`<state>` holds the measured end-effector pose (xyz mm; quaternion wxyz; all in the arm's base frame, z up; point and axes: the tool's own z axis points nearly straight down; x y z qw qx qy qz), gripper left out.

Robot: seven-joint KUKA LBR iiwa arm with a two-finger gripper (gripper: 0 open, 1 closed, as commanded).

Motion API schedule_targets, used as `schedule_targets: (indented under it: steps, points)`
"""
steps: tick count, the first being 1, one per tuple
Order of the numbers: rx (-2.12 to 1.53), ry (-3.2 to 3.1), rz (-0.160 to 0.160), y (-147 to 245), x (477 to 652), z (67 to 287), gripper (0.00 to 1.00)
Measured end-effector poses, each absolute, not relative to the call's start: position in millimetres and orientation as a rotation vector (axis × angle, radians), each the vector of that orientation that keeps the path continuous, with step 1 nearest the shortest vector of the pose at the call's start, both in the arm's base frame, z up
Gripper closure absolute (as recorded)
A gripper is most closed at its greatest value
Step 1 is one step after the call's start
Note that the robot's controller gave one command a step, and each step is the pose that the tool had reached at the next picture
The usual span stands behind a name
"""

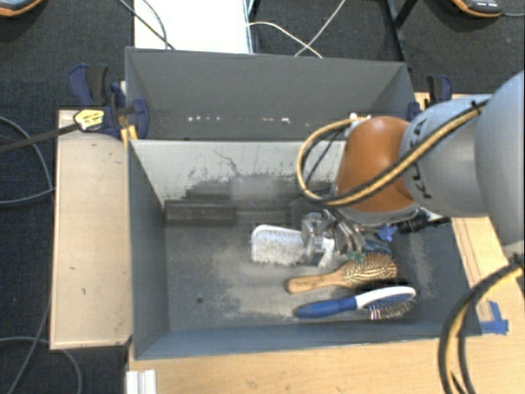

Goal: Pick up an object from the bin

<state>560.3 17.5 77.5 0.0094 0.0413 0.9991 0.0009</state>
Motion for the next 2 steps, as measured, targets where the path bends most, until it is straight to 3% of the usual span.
schedule_targets:
  steps: [2]
  points:
    - [0.132,3.11,0.003,30,552.3,74,1.0]
